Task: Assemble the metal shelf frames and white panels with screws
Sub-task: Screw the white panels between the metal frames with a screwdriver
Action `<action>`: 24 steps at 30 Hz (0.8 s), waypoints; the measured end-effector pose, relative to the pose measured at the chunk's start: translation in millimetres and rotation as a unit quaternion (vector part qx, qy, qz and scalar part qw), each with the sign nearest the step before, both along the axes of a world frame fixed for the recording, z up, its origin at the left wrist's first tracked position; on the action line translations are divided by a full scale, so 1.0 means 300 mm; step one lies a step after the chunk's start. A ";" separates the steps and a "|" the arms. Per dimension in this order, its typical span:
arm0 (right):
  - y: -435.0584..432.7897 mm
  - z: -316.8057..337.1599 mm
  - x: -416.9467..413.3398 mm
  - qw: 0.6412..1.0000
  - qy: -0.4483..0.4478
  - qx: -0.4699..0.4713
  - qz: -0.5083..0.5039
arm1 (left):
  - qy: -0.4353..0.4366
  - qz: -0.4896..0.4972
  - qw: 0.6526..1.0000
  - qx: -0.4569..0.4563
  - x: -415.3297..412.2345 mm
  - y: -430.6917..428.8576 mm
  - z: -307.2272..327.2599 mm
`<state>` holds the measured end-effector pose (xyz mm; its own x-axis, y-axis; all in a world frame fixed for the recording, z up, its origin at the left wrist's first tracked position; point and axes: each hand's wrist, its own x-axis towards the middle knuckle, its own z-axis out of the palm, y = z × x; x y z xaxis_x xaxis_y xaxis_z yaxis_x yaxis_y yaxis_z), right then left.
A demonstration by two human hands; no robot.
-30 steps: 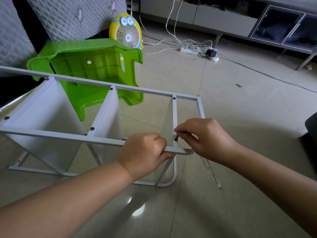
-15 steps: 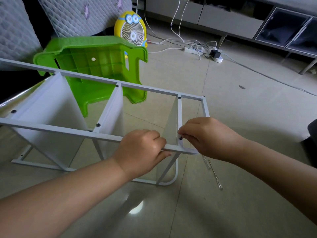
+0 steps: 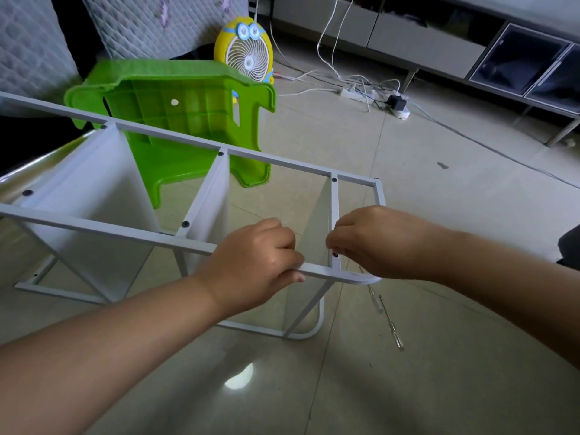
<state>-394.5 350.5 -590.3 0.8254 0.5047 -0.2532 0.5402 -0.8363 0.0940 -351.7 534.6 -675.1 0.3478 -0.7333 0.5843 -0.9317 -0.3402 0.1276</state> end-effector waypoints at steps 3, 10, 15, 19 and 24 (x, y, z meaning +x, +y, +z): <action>0.006 -0.007 -0.022 0.999 -0.014 -0.008 -0.034 | 0.020 -0.008 1.000 -0.007 0.000 0.001 -0.007; -0.001 -0.048 -0.029 0.991 -0.029 0.050 -0.117 | 0.048 -0.005 0.999 -0.008 -0.008 0.000 -0.006; -0.031 -0.065 -0.066 0.984 -0.096 0.137 -0.052 | 0.066 0.014 0.998 -0.007 -0.015 -0.001 -0.008; -0.035 -0.053 -0.062 0.988 -0.076 0.133 -0.021 | 0.073 0.012 0.997 -0.007 -0.016 -0.001 -0.009; -0.055 -0.054 -0.028 0.995 -0.066 0.065 0.034 | 0.083 0.014 0.996 -0.004 -0.019 -0.001 -0.007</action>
